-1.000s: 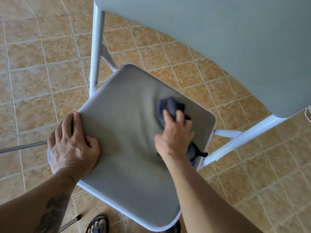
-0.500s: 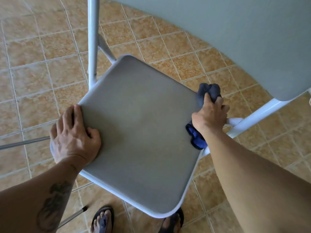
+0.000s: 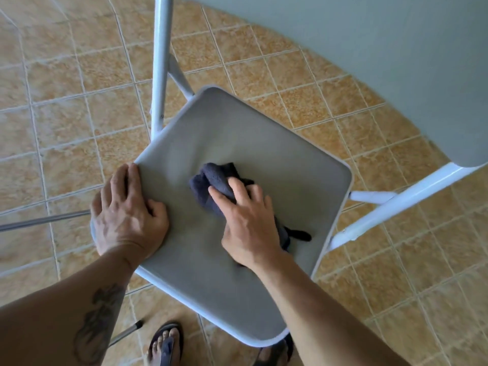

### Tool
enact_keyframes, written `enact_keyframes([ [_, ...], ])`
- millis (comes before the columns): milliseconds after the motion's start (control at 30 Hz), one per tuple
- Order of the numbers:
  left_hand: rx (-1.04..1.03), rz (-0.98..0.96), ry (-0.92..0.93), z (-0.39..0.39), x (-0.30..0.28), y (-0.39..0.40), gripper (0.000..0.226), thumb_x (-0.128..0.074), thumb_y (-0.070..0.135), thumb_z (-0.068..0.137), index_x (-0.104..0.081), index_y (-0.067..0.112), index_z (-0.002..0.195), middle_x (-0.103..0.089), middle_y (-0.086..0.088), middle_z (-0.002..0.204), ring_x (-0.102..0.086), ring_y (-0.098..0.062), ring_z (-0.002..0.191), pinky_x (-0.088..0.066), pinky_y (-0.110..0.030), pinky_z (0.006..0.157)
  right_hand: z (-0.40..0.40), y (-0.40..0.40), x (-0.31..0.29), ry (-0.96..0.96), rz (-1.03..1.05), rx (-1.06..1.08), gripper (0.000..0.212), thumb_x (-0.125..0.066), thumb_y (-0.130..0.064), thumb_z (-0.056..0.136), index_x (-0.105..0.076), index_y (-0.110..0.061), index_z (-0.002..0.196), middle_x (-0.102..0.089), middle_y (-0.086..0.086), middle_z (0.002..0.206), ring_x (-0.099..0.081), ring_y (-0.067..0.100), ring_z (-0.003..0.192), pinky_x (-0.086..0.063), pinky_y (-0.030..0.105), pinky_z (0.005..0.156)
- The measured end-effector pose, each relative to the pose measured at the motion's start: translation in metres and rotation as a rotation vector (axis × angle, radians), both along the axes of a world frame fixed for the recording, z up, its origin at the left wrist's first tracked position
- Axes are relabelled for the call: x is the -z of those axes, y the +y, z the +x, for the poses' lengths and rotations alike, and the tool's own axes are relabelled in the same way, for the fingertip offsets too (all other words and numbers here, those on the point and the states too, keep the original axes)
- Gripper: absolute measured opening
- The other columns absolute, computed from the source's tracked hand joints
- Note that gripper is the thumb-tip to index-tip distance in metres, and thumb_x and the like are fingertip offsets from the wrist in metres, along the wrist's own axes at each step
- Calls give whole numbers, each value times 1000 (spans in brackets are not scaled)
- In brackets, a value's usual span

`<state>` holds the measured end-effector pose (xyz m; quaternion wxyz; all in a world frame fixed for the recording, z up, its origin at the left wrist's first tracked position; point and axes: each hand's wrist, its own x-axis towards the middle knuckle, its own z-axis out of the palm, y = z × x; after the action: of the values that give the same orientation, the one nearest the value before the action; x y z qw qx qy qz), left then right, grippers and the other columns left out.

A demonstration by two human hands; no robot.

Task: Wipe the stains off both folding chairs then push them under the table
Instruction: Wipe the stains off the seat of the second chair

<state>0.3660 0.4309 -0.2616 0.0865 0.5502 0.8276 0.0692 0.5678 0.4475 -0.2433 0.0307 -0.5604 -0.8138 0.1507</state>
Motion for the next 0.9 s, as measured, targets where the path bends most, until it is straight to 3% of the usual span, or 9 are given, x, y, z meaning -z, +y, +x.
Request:
enact_keyframes([
  [67, 7, -3, 2, 0, -1, 0, 77, -41, 34, 74, -31, 13, 147, -37, -11, 148, -37, -37, 129, -29, -52, 107, 33, 21, 4, -35, 38, 31, 67, -57, -19, 70, -53, -37, 134, -46, 1, 140, -46, 34, 103, -43, 45, 81],
  [133, 7, -12, 7, 0, 0, 0, 77, -41, 35, 75, -30, 13, 147, -36, -10, 149, -37, -35, 129, -29, -51, 106, 64, 45, 4, -56, 84, 307, 64, -55, -16, 75, -53, -36, 136, -46, 3, 141, -45, 38, 109, -41, 47, 89],
  [200, 5, -19, 17, -1, 1, -1, 77, -41, 35, 76, -31, 12, 148, -36, -9, 149, -37, -34, 130, -30, -50, 107, 80, 62, 3, -80, 67, 580, 63, -56, -14, 83, -48, -35, 142, -41, 3, 146, -38, 38, 121, -27, 47, 101],
  [300, 21, -20, 21, -3, 3, -1, 77, -40, 36, 76, -32, 10, 148, -38, -10, 149, -38, -33, 131, -29, -48, 110, 70, 64, 6, -72, 34, 645, 62, -57, -12, 85, -47, -33, 143, -37, 3, 148, -35, 38, 123, -25, 47, 101],
  [367, 25, -22, 12, -4, 4, -2, 77, -41, 36, 76, -33, 10, 148, -39, -10, 150, -38, -32, 133, -28, -47, 112, 50, 51, 8, -4, 52, 568, 60, -60, -9, 83, -53, -32, 138, -41, 2, 145, -39, 38, 116, -35, 50, 95],
  [533, 4, 86, -123, -10, 5, -5, 70, -41, 32, 80, -42, 11, 146, -42, -10, 152, -38, -28, 138, -27, -46, 116, -21, -6, 3, 21, 42, 45, 66, -56, -12, 69, -58, -32, 131, -49, 0, 137, -48, 34, 99, -45, 45, 78],
  [633, -100, 324, -366, -20, 2, -12, 60, -35, 25, 82, -57, 5, 134, -57, -11, 138, -52, -30, 126, -41, -49, 107, -54, -17, -6, 32, -25, -173, 65, -47, -15, 70, -55, -33, 133, -44, -2, 143, -49, 31, 101, -45, 44, 79],
  [700, -230, 391, -417, -30, 1, -15, 60, -32, 23, 79, -61, 7, 130, -60, -8, 134, -54, -29, 123, -43, -49, 105, -72, -15, -9, 12, -50, -328, 68, -47, -16, 70, -52, -35, 135, -39, -3, 148, -47, 30, 105, -44, 43, 82],
  [900, -362, 270, -486, -43, 6, -11, 56, -31, 26, 86, -56, 17, 135, -54, 3, 141, -52, -23, 125, -40, -35, 102, -90, 28, -1, -36, 29, -447, 70, -31, -17, 69, -54, -40, 131, -42, -5, 146, -47, 32, 105, -43, 43, 82],
])
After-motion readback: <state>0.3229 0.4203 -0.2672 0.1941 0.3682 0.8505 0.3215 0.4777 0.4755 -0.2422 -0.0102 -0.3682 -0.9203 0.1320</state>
